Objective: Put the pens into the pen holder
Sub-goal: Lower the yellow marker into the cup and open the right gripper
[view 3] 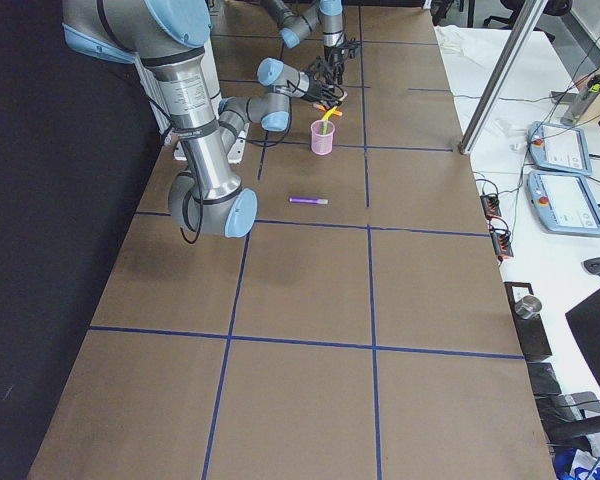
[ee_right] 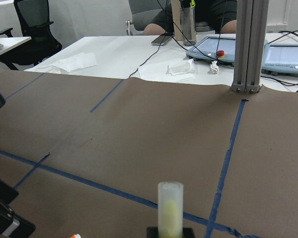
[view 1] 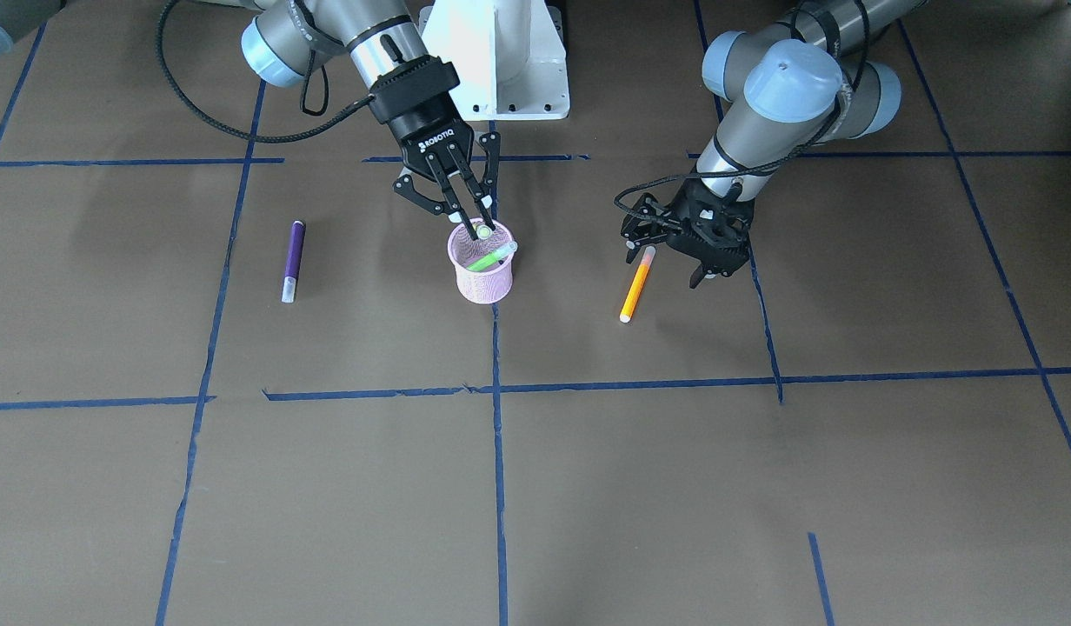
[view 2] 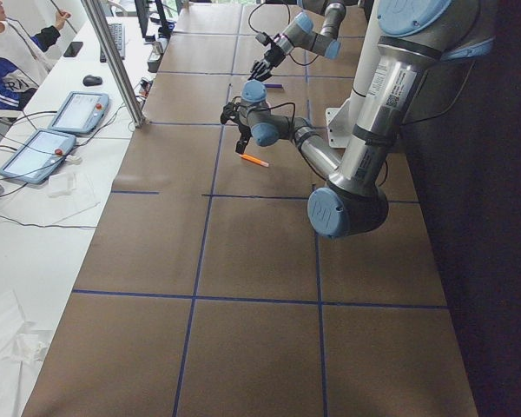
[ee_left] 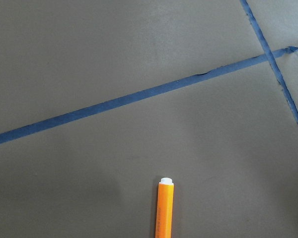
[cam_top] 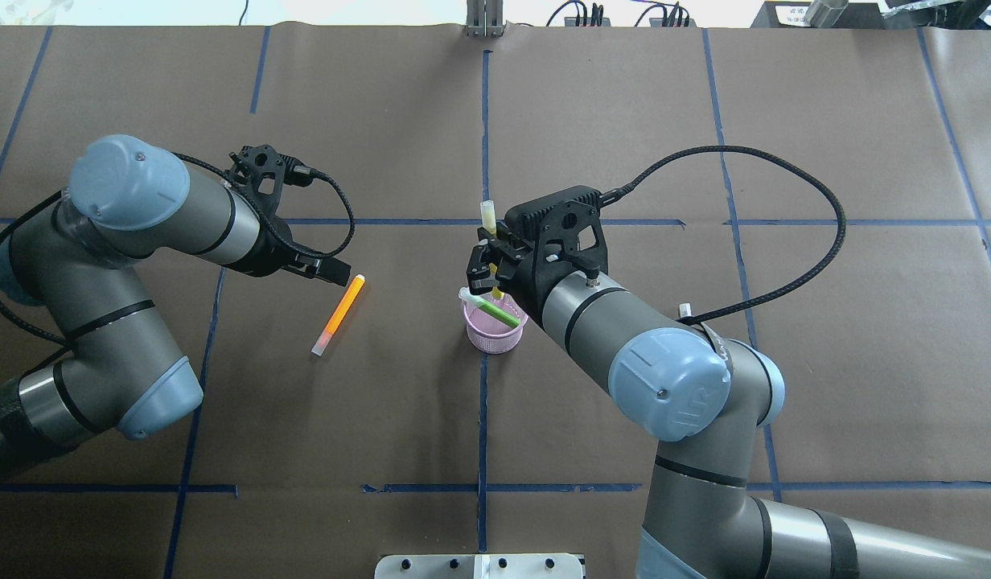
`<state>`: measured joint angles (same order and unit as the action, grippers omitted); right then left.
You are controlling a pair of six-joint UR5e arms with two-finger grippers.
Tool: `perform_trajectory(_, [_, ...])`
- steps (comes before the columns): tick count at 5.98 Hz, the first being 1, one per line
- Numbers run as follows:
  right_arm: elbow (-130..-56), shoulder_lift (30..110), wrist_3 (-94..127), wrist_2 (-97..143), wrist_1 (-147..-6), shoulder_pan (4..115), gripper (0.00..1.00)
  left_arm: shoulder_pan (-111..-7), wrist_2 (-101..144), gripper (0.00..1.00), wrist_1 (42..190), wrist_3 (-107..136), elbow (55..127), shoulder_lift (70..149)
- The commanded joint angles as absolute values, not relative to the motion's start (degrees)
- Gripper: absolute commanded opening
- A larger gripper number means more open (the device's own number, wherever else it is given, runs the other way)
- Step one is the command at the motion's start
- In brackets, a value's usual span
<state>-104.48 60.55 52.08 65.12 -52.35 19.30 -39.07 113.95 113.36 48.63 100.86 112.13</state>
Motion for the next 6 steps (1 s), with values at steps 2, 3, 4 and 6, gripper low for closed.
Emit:
perform_trajectory(2, [-102.92, 60.47, 52.12, 65.04, -52.21, 18.46, 0.0, -39.02, 113.91, 1.0, 113.38, 48.69, 100.46, 112.15])
perform_trajectory(3, [-102.83, 60.56, 52.12, 65.04, -52.21, 17.93, 0.0, -39.02, 113.91, 1.0, 113.47, 48.6, 100.11, 112.15])
perform_trajectory(4, [-102.83, 60.82, 52.21, 65.04, -52.12, 17.58, 0.0, -39.02, 113.91, 1.0, 113.55, 48.6, 99.85, 112.15])
perform_trajectory(6, [-101.08, 60.56, 52.21, 64.25, -51.68, 17.32, 0.02, -39.02, 113.91, 1.0, 113.55, 48.6, 99.93, 112.24])
